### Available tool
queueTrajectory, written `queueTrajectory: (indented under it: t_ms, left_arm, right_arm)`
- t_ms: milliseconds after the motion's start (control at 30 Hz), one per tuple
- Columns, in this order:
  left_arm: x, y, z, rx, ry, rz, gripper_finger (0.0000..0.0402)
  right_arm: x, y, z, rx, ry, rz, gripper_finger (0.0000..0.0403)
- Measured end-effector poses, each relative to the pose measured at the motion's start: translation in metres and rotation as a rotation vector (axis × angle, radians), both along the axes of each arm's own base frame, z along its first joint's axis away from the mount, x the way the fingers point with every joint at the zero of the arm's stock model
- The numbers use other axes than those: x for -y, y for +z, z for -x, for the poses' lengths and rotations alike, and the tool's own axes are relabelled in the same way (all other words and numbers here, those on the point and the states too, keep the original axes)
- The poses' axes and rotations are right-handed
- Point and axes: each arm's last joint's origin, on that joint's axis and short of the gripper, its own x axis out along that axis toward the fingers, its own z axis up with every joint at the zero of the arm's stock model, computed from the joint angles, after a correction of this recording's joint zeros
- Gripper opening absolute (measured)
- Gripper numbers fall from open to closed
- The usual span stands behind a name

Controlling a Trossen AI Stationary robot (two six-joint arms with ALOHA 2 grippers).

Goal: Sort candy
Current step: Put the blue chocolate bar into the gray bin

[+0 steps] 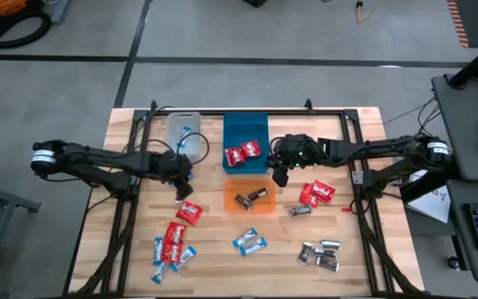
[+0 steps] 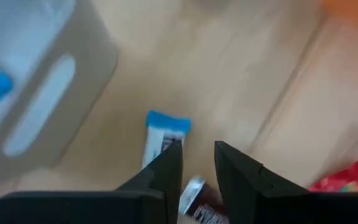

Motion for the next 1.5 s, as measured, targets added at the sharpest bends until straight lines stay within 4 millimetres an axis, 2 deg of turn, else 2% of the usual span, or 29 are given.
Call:
queueTrajectory:
  t_ms: [200,533,700,867,1200,1367,1500]
  left_arm:
    - [-0.001,-0.008,-0.008,-0.047,-0.042,-0.061,0.0122]
    - [-0.004,-0.037,-0.003,-0.196,-0.014,-0.139,0.0241]
    - [-0.004,-0.044,-0.004,-0.229,-0.041,-0.155,0.0268]
    - [-0.004,-0.047,-0.003,-0.223,-0.047,-0.157,0.0262]
    - [-0.004,-0.05,-0.004,-0.167,0.03,-0.146,0.0214]
    - [-0.004,-0.051,-0.004,-0.157,0.044,-0.141,0.018]
    - [-0.004,-0.051,-0.005,-0.152,0.042,-0.136,0.0137]
  right_arm:
    - [0.0,-0.001,0.0,-0.002,0.0,0.001,0.0093]
    - [0.001,-0.001,0.0,-0.003,-0.001,0.004,0.0093]
    - [0.001,-0.001,0.0,-0.005,-0.018,0.019,0.0093]
    - [0.001,-0.001,0.001,-0.006,-0.018,0.02,0.0093]
    - [0.001,-0.001,0.001,-0.027,0.014,0.06,0.0093]
    - [0.001,-0.001,0.003,-0.042,0.025,0.073,0.0093]
    - [0.001,0.0,0.004,-0.041,0.031,0.081,0.0093]
